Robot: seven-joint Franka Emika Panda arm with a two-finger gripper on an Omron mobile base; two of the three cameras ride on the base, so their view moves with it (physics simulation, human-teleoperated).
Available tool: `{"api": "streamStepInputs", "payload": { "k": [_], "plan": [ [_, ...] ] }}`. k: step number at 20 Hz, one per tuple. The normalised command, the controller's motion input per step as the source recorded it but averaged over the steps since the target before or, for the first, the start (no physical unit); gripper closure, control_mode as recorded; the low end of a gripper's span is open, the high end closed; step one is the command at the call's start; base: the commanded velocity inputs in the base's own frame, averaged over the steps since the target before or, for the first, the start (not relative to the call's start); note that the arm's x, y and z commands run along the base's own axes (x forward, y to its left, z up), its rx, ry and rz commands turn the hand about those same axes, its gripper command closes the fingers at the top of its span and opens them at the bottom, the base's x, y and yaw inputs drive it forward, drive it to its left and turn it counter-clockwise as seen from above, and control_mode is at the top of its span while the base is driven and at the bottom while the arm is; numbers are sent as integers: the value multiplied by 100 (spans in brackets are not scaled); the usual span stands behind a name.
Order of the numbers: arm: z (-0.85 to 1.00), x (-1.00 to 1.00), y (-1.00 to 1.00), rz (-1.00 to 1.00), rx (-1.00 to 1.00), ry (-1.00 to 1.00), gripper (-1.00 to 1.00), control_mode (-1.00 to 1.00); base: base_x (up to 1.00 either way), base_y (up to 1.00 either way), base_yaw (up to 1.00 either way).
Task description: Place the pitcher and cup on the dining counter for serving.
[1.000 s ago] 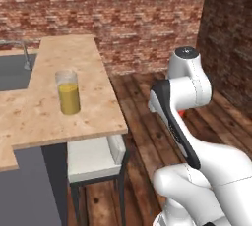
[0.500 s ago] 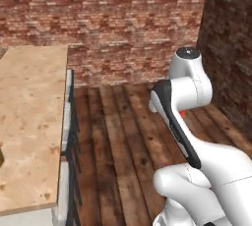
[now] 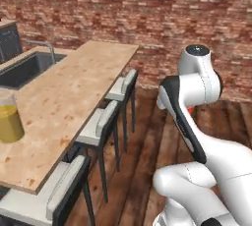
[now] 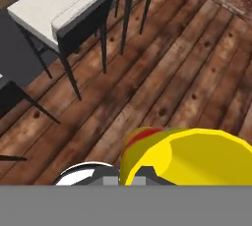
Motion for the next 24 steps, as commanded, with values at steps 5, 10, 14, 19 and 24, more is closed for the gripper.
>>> {"api": "streamStepInputs", "payload": {
  "k": [5, 10, 14, 19, 24],
  "plan": [
    [0, 0, 0, 0, 0, 0, 100, 100, 28, -17, 96],
    [0, 0, 0, 0, 0, 0, 100, 100, 30, -59, 76],
    [0, 0, 0, 0, 0, 0, 100, 100, 43, -99, 50],
    [0, 0, 0, 0, 0, 0, 100, 100, 67, -77, 40],
    [3, 19, 0, 3, 0, 0, 100, -100, 65, -26, 21]
  ]
}}
